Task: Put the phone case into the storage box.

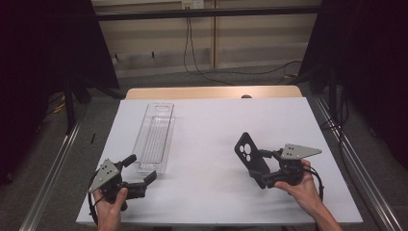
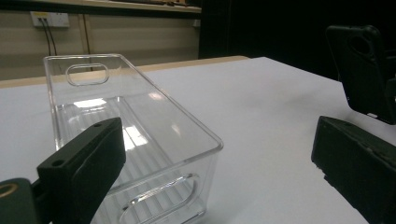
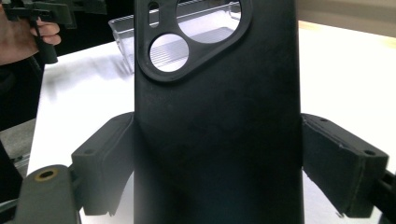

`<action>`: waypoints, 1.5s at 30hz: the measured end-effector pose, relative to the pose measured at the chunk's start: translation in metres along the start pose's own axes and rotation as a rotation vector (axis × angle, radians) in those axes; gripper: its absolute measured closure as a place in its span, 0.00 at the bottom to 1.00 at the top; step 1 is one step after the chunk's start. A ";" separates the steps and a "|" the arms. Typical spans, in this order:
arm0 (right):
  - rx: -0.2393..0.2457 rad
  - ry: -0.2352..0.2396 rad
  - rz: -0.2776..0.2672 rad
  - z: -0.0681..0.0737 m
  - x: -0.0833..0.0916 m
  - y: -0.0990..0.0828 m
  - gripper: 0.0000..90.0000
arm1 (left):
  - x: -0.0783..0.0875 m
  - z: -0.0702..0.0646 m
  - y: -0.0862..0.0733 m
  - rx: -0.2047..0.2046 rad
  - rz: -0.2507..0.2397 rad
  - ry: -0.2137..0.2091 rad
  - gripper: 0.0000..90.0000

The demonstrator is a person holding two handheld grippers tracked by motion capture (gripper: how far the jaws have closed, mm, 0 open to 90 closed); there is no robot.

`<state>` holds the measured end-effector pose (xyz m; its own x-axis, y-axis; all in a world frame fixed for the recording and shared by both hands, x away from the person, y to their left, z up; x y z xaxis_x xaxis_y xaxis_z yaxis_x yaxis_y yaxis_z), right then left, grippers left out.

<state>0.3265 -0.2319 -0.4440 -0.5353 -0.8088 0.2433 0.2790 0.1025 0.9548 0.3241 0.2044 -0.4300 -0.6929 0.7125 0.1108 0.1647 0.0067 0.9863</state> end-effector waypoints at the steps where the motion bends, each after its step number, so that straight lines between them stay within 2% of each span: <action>1: 0.001 0.007 0.001 0.002 -0.001 0.000 0.16 | -0.001 -0.001 0.000 0.004 0.000 -0.005 0.03; 4: 0.004 0.015 0.005 0.004 -0.002 -0.001 0.16 | -0.005 -0.003 0.001 0.002 0.011 -0.022 0.03; 5: 0.003 0.022 0.009 0.006 -0.004 -0.001 0.16 | -0.006 -0.007 0.003 -0.034 0.025 -0.027 0.04; 8: 0.005 0.028 0.011 0.007 -0.005 -0.002 0.16 | -0.009 -0.011 0.004 -0.029 0.029 -0.044 0.04; 9: 0.008 0.035 0.015 0.009 -0.007 -0.002 0.16 | -0.011 -0.013 0.004 -0.039 0.045 -0.064 0.04; 11: 0.007 0.038 0.017 0.010 -0.008 -0.002 0.16 | -0.013 -0.015 0.003 -0.044 0.056 -0.077 0.04; 19: -0.001 0.060 0.033 0.013 -0.013 -0.005 0.16 | -0.019 -0.022 0.005 -0.052 0.075 -0.113 0.04; 22: -0.002 0.065 0.036 0.015 -0.014 -0.005 0.16 | -0.023 -0.026 0.005 -0.027 0.083 -0.150 0.05; 24: -0.001 0.073 0.036 0.016 -0.016 -0.004 0.16 | -0.026 -0.030 0.006 -0.025 0.087 -0.172 0.06; 25: 0.000 0.078 0.039 0.017 -0.017 -0.005 0.16 | -0.030 -0.035 0.007 -0.023 0.096 -0.206 0.06; 26: 0.000 0.078 0.039 0.017 -0.017 -0.005 0.16 | -0.030 -0.035 0.007 -0.023 0.096 -0.206 0.07; 31: -0.003 0.090 0.041 0.019 -0.020 -0.005 0.16 | -0.039 -0.044 0.011 -0.031 0.091 -0.269 0.07; 35: -0.003 0.093 0.041 0.019 -0.021 -0.005 0.16 | -0.045 -0.047 0.015 -0.034 0.081 -0.291 0.06; 41: 0.001 0.105 0.048 0.023 -0.022 -0.005 0.16 | -0.065 -0.057 0.024 -0.033 0.071 -0.366 0.07; 42: 0.001 0.106 0.048 0.023 -0.022 -0.005 0.16 | -0.065 -0.057 0.024 -0.033 0.071 -0.366 0.07; 43: 0.002 0.107 0.048 0.024 -0.022 -0.005 0.16 | -0.069 -0.060 0.024 -0.029 0.079 -0.388 0.07; 45: 0.003 0.111 0.050 0.025 -0.023 -0.005 0.16 | -0.071 -0.060 0.024 -0.022 0.079 -0.399 0.07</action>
<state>0.3178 -0.1997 -0.4501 -0.4293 -0.8617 0.2705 0.3007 0.1460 0.9425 0.3352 0.1112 -0.4066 -0.3513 0.9265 0.1350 0.1884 -0.0713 0.9795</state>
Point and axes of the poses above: each handheld gripper's, and its own axes: x roughly backward along the jaws, y roughly out of its top, z roughly to its left, the point moved 4 cm from there along -x, roughly forward along the jaws, and after that the axes turned 7 degrees about -z, right-handed, at the moved point
